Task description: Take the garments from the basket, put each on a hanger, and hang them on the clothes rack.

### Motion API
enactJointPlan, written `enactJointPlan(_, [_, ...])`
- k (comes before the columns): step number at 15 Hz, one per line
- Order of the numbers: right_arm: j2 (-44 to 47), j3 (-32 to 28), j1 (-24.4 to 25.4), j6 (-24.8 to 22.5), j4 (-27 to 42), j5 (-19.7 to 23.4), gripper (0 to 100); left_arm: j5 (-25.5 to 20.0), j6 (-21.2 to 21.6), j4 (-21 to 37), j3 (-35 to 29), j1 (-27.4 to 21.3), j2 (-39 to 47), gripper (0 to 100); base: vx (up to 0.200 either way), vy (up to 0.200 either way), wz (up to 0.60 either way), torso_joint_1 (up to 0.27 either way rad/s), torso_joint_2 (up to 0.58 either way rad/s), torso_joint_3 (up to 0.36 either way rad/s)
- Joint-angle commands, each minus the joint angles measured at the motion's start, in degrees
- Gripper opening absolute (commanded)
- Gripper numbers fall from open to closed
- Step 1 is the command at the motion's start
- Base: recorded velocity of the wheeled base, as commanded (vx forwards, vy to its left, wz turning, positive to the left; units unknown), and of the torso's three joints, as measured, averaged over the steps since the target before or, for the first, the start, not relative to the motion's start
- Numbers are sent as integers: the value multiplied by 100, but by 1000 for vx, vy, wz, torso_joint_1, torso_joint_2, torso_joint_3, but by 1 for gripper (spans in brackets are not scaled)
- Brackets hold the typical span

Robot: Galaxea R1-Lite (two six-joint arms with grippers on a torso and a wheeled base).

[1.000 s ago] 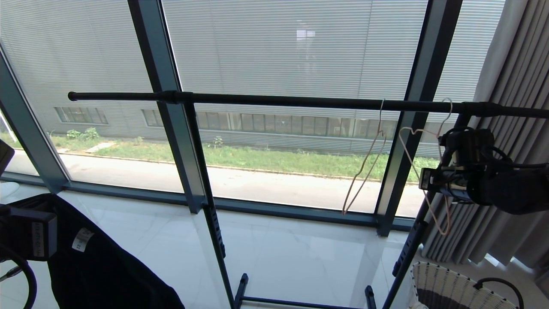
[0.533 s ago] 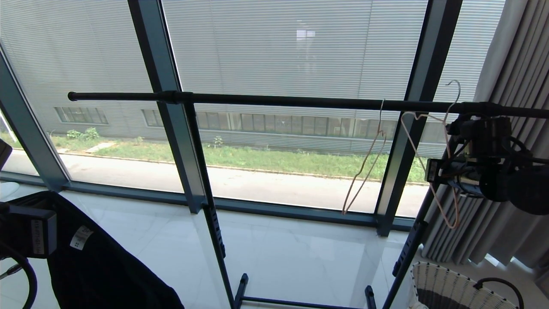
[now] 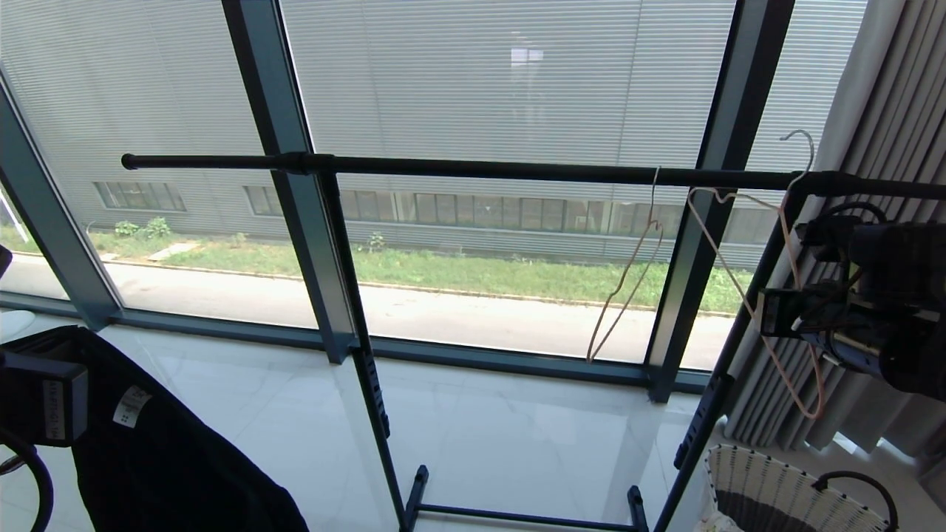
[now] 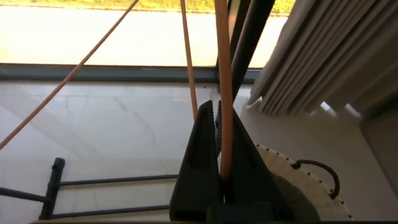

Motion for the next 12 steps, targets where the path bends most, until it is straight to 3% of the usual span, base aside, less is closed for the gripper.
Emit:
enactJointPlan(1, [-420, 327, 8, -44, -5, -1, 0, 1, 1, -4, 0, -1, -40, 0, -200, 0, 0, -2, 2, 7])
enactJointPlan(8, [-1220, 1329, 210, -238, 12, 87, 0, 1, 10, -4, 17, -1, -84, 0, -200, 0, 0, -1, 1, 3])
enactJointPlan(10, [-1580, 1707, 500, -238, 21, 289, 0, -17, 37, -4, 88, -27, -93, 0, -100, 0, 0, -1, 1, 1])
enactJointPlan(12, [-2019, 2137, 887, -238, 39, 816, 0, -61, 63, -12, 123, -159, -58, 0, 0, 0, 0, 0, 0, 0])
